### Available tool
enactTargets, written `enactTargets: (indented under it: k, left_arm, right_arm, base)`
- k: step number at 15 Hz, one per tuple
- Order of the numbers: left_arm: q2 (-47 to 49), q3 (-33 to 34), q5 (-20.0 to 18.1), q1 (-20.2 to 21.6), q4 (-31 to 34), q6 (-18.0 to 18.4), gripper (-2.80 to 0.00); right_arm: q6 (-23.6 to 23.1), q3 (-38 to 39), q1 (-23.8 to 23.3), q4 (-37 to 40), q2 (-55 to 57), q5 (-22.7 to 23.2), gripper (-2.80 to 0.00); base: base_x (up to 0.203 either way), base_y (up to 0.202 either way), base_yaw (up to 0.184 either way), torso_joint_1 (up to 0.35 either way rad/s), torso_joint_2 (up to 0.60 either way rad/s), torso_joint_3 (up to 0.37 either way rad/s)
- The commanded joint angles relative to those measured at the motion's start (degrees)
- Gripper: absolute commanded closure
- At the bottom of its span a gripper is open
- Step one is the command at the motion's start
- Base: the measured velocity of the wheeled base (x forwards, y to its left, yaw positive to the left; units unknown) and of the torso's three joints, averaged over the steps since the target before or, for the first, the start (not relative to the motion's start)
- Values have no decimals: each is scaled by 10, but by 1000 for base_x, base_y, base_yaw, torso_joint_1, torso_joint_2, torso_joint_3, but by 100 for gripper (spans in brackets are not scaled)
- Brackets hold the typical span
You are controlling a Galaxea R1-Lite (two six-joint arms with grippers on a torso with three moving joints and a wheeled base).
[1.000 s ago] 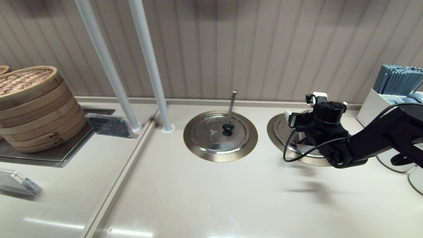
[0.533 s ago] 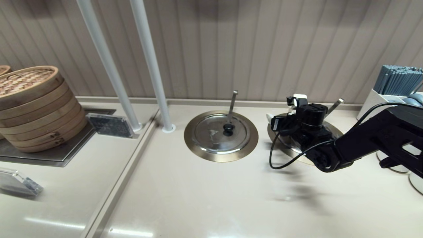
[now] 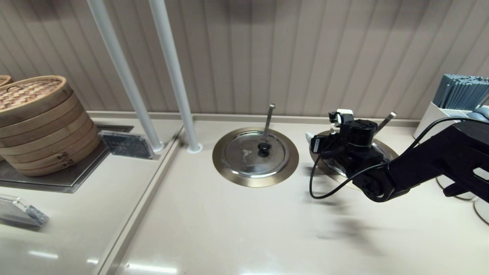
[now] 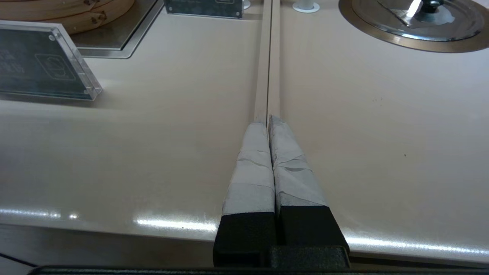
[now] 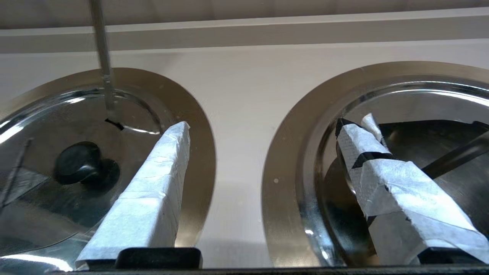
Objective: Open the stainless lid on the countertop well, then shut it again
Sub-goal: Open the lid, then stir with a spoon
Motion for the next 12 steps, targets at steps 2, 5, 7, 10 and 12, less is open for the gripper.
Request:
enactTargets:
  k: [2, 5, 7, 10, 12]
  left_arm:
    - [0, 0, 0, 0, 0, 0, 0]
    - [0, 0, 0, 0, 0, 0, 0]
    - [0, 0, 0, 0, 0, 0, 0]
    - [0, 0, 0, 0, 1, 0, 0]
    - [0, 0, 0, 0, 0, 0, 0]
  right_arm:
    - [2, 45, 26, -7, -63, -1, -280]
    - [5, 81, 57, -6, -100, -2, -280]
    - [2, 79, 48, -4, -109, -5, -280]
    - [-2, 50, -20, 34, -107, -6, -280]
    - [-1, 6, -96, 76, -100, -3, -280]
  base:
    - [0, 0, 0, 0, 0, 0]
    - [0, 0, 0, 0, 0, 0]
    - [0, 0, 0, 0, 0, 0]
    - [0, 0, 0, 0, 0, 0]
    - [0, 0, 0, 0, 0, 0]
